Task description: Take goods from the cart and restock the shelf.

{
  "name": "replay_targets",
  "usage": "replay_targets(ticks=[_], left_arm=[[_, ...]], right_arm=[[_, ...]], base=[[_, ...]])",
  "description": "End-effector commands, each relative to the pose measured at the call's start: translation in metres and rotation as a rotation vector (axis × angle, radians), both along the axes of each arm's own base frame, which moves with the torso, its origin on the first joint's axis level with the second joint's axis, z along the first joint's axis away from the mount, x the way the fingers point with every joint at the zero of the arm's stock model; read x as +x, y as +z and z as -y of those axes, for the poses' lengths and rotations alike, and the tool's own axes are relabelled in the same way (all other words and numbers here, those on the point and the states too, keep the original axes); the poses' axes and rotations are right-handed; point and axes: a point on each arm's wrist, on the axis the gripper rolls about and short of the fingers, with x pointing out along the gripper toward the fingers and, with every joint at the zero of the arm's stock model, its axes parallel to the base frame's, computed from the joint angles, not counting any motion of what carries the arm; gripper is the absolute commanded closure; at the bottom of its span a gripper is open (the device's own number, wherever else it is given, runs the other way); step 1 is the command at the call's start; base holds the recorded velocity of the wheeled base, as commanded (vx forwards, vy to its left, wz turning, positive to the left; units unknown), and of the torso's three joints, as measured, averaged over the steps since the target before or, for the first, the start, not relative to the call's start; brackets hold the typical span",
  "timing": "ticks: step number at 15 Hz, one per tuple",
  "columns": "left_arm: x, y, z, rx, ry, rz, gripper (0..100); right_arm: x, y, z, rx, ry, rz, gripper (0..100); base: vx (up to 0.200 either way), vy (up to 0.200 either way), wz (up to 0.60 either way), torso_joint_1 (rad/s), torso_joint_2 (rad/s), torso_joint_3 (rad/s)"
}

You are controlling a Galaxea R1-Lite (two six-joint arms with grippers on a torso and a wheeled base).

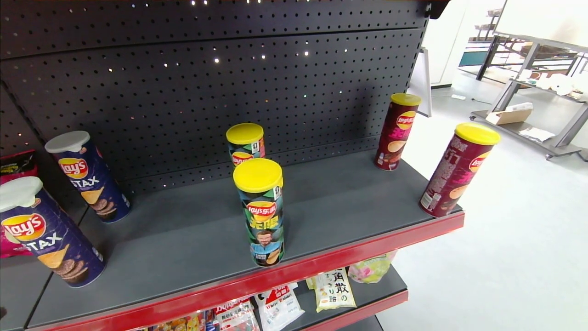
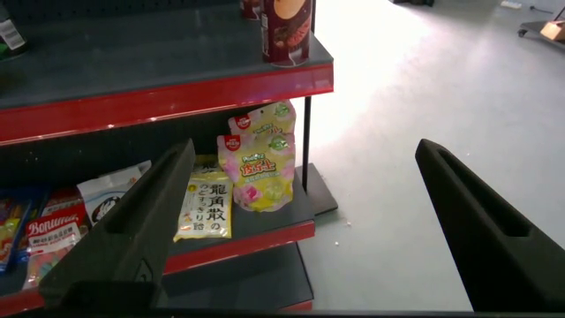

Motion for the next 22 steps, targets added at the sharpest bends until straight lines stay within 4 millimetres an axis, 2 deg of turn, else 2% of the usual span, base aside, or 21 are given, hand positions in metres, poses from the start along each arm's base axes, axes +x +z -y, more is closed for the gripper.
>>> replay_targets(ticks=[1, 2, 3, 4, 7, 9, 10, 14, 16, 18, 21, 22], left_arm=[[-0.024, -0.014, -0.005, 0.011, 0.091, 0.064, 0], [-0.031, -0.028, -0.007, 0.018, 0.127, 0.067, 0], [-0.032, -0.029, -0.007, 0.018, 0.130, 0.069, 0], [-0.037, -0.047, -0.008, 0.021, 0.159, 0.082, 0], [-0.031, -0.053, -0.007, 0.000, 0.166, 0.100, 0], [-0.021, -0.068, -0.006, -0.011, 0.169, 0.148, 0], [-0.017, -0.069, -0.005, -0.018, 0.142, 0.234, 0], [-0.017, -0.072, -0.005, -0.067, 0.134, 0.217, 0], [-0.017, -0.070, -0.003, -0.072, 0.042, 0.235, 0], [-0.017, -0.070, -0.002, -0.041, 0.024, 0.235, 0], [-0.014, -0.070, -0.002, -0.007, 0.251, 0.210, 0], [-0.015, -0.070, -0.001, -0.010, 0.263, 0.216, 0]], right_arm=[[0.000, 0.000, 0.000, 0.000, 0.000, -0.001, 0], [0.000, 0.000, 0.000, 0.000, 0.000, -0.001, 0], [0.000, 0.000, 0.000, 0.000, 0.000, -0.001, 0], [0.000, 0.000, 0.000, 0.000, 0.000, -0.001, 0], [0.000, 0.000, 0.000, 0.000, 0.000, -0.001, 0], [0.000, 0.000, 0.000, -0.002, 0.003, -0.001, 0], [0.000, 0.000, 0.000, -0.002, 0.003, -0.001, 0], [0.000, 0.000, 0.000, -0.002, 0.002, -0.001, 0], [0.000, 0.000, 0.000, -0.002, 0.002, -0.001, 0], [0.000, 0.000, 0.000, -0.002, 0.002, -0.001, 0], [0.000, 0.000, 0.000, -0.002, 0.002, -0.001, 0], [0.000, 0.000, 0.000, -0.002, 0.002, -0.001, 0]], base=[[0.000, 0.000, 0.00, 0.000, 0.00, 0.000], [0.000, 0.000, 0.00, 0.000, 0.00, 0.000], [0.000, 0.000, 0.00, 0.000, 0.00, 0.000], [0.000, 0.000, 0.00, 0.000, 0.00, 0.000], [0.000, 0.000, 0.00, 0.000, 0.00, 0.000], [0.000, 0.000, 0.00, 0.000, 0.00, 0.000], [0.000, 0.000, 0.00, 0.000, 0.00, 0.000], [0.000, 0.000, 0.00, 0.000, 0.00, 0.000], [0.000, 0.000, 0.00, 0.000, 0.00, 0.000], [0.000, 0.000, 0.00, 0.000, 0.00, 0.000], [0.000, 0.000, 0.00, 0.000, 0.00, 0.000], [0.000, 0.000, 0.00, 0.000, 0.00, 0.000]])
